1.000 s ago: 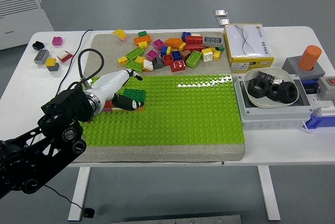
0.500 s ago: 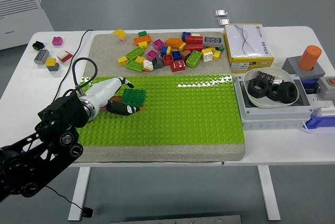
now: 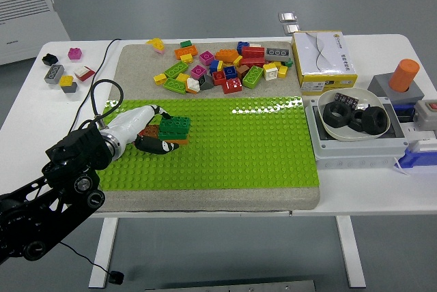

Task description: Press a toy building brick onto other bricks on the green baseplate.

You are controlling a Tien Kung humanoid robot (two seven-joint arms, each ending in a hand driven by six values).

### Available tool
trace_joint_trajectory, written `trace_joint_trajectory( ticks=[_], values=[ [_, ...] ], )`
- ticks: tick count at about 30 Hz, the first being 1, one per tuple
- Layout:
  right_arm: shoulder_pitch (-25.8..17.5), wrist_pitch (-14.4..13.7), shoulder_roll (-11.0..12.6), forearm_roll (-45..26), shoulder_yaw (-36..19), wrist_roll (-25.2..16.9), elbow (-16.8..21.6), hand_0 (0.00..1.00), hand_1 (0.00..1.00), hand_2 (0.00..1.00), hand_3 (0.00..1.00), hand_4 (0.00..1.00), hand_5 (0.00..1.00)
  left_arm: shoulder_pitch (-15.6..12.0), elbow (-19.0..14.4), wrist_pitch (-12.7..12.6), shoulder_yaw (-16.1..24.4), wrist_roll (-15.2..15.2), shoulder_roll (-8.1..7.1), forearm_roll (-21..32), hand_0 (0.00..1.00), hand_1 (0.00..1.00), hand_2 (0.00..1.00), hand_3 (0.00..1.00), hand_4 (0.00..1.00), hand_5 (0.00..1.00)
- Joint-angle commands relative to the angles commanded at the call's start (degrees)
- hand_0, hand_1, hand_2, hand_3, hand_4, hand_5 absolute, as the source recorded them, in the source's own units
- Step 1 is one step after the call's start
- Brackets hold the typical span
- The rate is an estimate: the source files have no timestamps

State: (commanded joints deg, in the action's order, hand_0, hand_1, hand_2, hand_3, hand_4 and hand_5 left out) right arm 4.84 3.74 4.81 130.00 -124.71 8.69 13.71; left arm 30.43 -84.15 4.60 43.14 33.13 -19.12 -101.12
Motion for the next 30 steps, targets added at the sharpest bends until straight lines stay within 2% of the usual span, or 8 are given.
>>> trace_joint_trajectory(
  ticks=[30],
  values=[
    [-0.19,0.05,-0.05,0.0,-0.28,0.03,0.06,0.512,0.692,0.574,0.737,0.821,0.826,-1.39,-0.88,0.89,0.81,1.14,-0.59,-0.05,0.945,0.995,0.998,0.774,0.862,0.38]
  ],
)
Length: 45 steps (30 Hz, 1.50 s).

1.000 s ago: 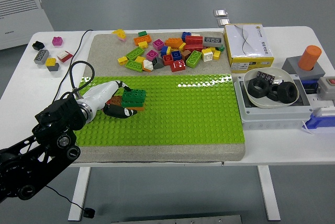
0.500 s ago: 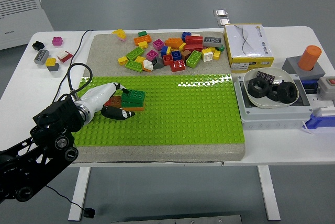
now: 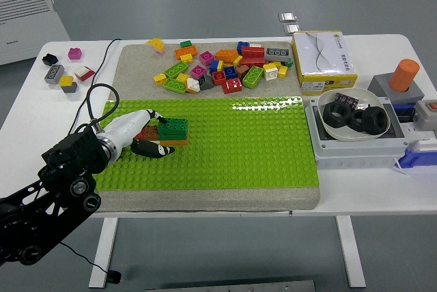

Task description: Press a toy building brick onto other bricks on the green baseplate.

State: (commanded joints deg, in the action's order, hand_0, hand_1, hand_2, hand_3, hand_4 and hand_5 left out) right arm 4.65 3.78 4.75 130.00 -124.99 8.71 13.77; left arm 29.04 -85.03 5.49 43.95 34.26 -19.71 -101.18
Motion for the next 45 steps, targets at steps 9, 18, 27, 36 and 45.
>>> trace_joint_trajectory(
  ticks=[9,18,27,36,45],
  values=[
    [-0.15,0.0,-0.07,0.0,-0.07,0.01,0.01,0.512,0.692,0.574,0.737,0.821,0.829,-0.42,-0.27,0.0,0.29,0.18,-0.11,-0.08,0.943,0.995,0.998,0.771,0.859,0.377],
    [-0.28,0.01,-0.14,0.0,-0.09,0.03,0.03,0.512,0.692,0.574,0.738,0.822,0.829,-0.7,-0.49,-0.1,0.06,0.25,-0.14,-0.02,0.939,0.994,0.998,0.77,0.857,0.374],
    [-0.35,0.02,-0.26,0.0,-0.06,0.06,0.07,0.512,0.692,0.573,0.738,0.822,0.835,-0.87,-0.49,-0.01,-0.13,0.36,-0.11,0.04,0.937,0.994,0.998,0.769,0.853,0.367],
    [-0.4,0.01,-0.3,0.0,0.24,0.11,0.11,0.512,0.69,0.573,0.738,0.821,0.835,-1.15,0.17,-0.41,-0.63,0.33,0.27,0.21,0.935,0.992,0.998,0.767,0.846,0.36],
    [-0.28,-0.02,-0.28,0.0,0.28,0.13,0.11,0.512,0.691,0.574,0.738,0.821,0.835,-1.16,-0.2,-0.48,-0.82,0.57,0.38,-0.52,0.933,0.992,0.998,0.765,0.845,0.358]
  ],
)
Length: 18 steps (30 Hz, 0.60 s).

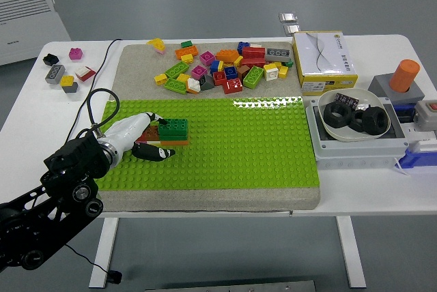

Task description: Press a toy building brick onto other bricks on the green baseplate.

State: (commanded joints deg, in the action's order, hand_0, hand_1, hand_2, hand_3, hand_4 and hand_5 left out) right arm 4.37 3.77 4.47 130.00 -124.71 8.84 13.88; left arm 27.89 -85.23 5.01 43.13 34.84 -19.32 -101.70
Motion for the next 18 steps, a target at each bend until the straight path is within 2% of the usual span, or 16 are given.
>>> trace_joint_trajectory(
  ticks=[18],
  values=[
    [0.02,-0.02,0.08,0.0,-0.08,0.0,-0.01,0.512,0.691,0.573,0.738,0.823,0.838,-0.42,-1.34,0.19,1.09,0.91,0.01,-2.63,0.933,0.992,0.998,0.749,0.836,0.351]
  ],
)
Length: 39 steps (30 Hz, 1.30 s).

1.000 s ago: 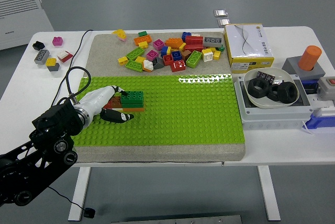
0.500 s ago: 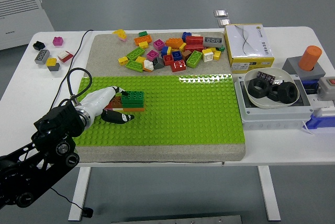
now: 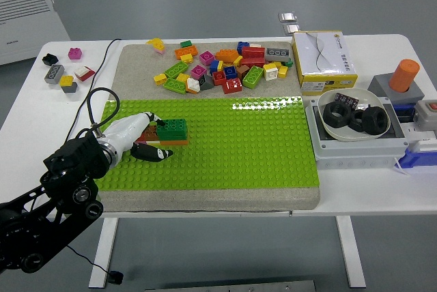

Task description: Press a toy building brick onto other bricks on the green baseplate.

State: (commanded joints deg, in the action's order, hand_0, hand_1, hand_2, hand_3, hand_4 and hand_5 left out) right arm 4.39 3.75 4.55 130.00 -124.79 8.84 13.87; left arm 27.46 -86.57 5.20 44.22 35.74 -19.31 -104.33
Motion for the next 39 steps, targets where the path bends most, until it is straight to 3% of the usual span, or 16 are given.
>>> trace_joint_trajectory(
  ticks=[24,39],
  values=[
    [0.2,0.08,0.04,0.0,-0.15,0.02,0.08,0.512,0.69,0.569,0.738,0.824,0.839,0.73,2.82,-1.36,-1.49,-0.27,1.42,-0.08,0.933,0.991,0.998,0.731,0.823,0.339],
    [0.05,0.14,0.14,0.0,-0.3,0.04,0.18,0.512,0.69,0.566,0.737,0.825,0.839,-0.33,2.46,-1.64,-2.33,0.26,1.14,-0.47,0.932,0.991,0.998,0.715,0.814,0.341]
  ],
)
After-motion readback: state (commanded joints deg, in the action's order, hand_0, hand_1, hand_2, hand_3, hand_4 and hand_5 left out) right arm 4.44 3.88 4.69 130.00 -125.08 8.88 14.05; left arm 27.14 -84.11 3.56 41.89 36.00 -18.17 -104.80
